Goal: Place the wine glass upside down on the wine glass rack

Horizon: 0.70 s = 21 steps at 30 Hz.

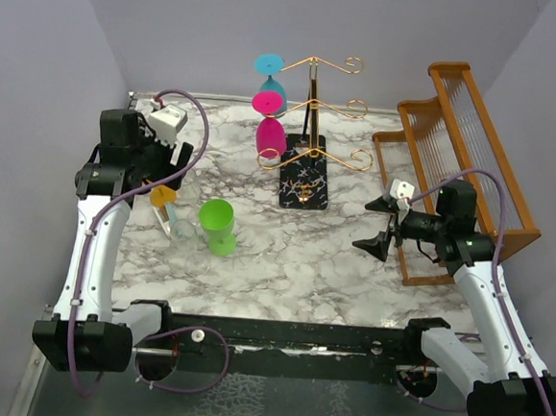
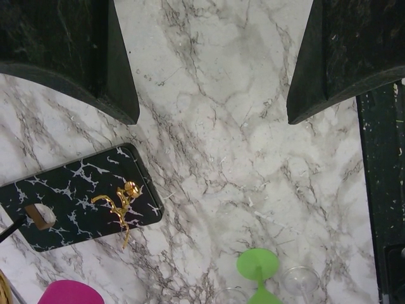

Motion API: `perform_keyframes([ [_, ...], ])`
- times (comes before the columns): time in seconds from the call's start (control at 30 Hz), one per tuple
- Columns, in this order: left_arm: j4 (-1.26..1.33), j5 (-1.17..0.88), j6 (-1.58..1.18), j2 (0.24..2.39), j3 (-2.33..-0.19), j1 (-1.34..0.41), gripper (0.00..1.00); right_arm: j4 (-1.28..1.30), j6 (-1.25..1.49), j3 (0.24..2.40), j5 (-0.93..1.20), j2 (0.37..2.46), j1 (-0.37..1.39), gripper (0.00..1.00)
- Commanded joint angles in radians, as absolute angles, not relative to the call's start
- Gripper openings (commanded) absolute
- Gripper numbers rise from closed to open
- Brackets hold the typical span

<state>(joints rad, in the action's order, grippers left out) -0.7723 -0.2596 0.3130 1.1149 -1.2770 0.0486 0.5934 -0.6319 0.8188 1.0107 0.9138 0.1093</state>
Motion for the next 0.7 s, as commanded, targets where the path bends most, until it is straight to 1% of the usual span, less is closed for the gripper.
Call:
perform_keyframes([
  [0.0, -0.819, -0.299, 0.304, 1.132, -1.298, 0.066, 0.83, 0.553, -0.620, 0.809, 0.983, 0.917, 0.104, 1.00],
  [0.2, -0.844, -0.290, 0.305, 1.105, -1.274, 0.101, 0.87, 0.554, -0.621, 0.811, 0.970, 0.931, 0.105, 1.00],
  [0.3, -0.814, -0.241, 0.262, 1.090, -1.257, 0.141, 0.87, 0.554, -0.620, 0.811, 0.966, 0.941, 0.106, 1.00],
  [0.4, -0.814, -0.241, 0.262, 1.082, -1.255, 0.188, 0.87, 0.557, -0.620, 0.814, 0.966, 0.955, 0.106, 1.00],
  [0.67, -0.814, -0.241, 0.262, 1.122, -1.246, 0.250, 0.87, 0.558, -0.621, 0.812, 0.958, 0.952, 0.105, 1.00],
])
